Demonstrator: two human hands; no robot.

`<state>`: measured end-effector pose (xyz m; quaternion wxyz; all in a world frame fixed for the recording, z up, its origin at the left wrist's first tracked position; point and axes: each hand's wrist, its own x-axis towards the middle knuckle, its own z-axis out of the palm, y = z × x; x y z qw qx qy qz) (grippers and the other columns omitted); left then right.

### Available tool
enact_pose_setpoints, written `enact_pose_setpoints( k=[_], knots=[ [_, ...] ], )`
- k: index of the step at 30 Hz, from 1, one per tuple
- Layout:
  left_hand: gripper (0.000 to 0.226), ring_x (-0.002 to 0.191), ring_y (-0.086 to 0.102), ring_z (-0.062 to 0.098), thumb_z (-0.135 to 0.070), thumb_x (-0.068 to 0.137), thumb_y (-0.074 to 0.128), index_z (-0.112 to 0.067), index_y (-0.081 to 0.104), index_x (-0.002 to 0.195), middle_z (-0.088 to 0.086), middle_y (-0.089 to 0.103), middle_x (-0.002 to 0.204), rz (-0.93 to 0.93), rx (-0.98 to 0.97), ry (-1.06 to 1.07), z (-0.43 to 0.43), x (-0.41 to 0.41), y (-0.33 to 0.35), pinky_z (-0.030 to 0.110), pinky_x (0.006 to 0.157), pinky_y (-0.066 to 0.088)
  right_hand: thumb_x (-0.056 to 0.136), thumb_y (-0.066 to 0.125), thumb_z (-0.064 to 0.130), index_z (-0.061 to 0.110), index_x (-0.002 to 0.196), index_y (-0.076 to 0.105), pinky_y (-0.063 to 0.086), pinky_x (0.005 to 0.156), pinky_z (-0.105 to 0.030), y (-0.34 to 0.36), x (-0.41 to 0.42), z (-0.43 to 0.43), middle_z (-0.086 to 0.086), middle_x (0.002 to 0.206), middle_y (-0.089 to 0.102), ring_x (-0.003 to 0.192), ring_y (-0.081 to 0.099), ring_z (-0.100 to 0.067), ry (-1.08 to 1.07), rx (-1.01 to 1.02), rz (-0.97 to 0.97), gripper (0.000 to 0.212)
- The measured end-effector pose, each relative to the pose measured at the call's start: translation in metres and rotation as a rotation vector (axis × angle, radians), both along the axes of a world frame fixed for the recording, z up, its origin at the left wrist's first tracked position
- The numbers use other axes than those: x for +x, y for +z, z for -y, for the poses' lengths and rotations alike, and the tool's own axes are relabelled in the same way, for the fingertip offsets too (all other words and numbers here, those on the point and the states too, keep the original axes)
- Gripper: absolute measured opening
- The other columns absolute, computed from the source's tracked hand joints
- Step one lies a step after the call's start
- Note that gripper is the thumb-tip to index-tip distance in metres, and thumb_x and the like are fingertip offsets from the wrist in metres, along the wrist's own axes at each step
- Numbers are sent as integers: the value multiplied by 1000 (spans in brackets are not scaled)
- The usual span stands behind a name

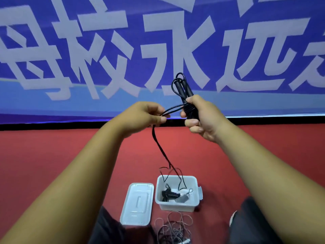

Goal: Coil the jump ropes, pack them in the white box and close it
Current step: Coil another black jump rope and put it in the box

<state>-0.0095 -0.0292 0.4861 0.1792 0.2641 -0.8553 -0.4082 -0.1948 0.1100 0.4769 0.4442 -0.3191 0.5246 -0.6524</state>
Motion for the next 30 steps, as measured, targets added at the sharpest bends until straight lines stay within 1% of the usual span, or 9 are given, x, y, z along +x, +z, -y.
enact_pose_setpoints(
  k=[3,5,8,14,16,18,22,26,30],
  knots=[
    [19,80,59,19,-22,96,74,-10,74,112,4,71,91,-56,208,-19,3,-3,-29,36,81,48,102,54,29,15,98,53,15,45,-22,-33,0,8,-10,81,59,49,30,-15,-34,43,-53,14],
    [31,80,57,21,-39,99,70,-13,73,116,5,73,94,-83,289,18,4,-5,-44,39,84,53,101,55,27,16,98,56,18,48,-23,-53,1,12,-10,82,60,50,32,-16,-36,85,-127,11],
    [50,69,57,23,-63,98,58,-20,72,120,8,73,92,-89,369,75,6,-12,-62,41,77,58,100,54,25,18,98,57,23,48,-23,-81,3,21,-9,81,61,50,34,-17,-32,120,-189,8],
    [66,52,57,22,-87,88,45,-29,72,106,7,76,79,13,224,279,8,-26,-90,33,61,51,100,57,22,6,106,57,29,47,-25,-129,8,37,-6,77,62,51,38,-18,-52,211,-309,17],
    [63,50,55,22,-83,89,49,-26,74,98,5,75,72,6,201,340,11,-29,-103,33,57,52,100,59,25,8,103,57,33,45,-26,-143,10,43,-5,77,63,51,40,-19,-37,239,-378,17],
    [48,51,49,21,-66,96,57,-22,76,94,7,71,68,-69,262,391,16,-31,-116,31,54,48,99,59,27,11,101,59,33,44,-26,-153,10,48,-4,77,64,52,41,-19,-33,262,-372,15],
    [26,50,38,19,-38,104,61,-20,73,89,8,65,70,-222,438,350,31,-26,-142,28,54,42,100,57,27,13,102,62,26,46,-23,-160,8,56,-9,80,63,51,36,-18,17,232,-123,14],
    [25,51,32,16,-35,108,57,-22,70,92,4,61,71,-263,519,270,40,-21,-156,26,54,39,105,54,29,8,104,57,19,43,-20,-160,10,61,-13,79,60,48,31,-16,120,211,90,21],
    [27,52,30,13,-43,108,53,-25,69,95,1,56,72,-331,645,208,45,-23,-160,25,54,38,104,50,37,8,108,61,19,37,-19,-159,5,65,-7,77,57,49,26,-13,249,229,166,31]
  ],
)
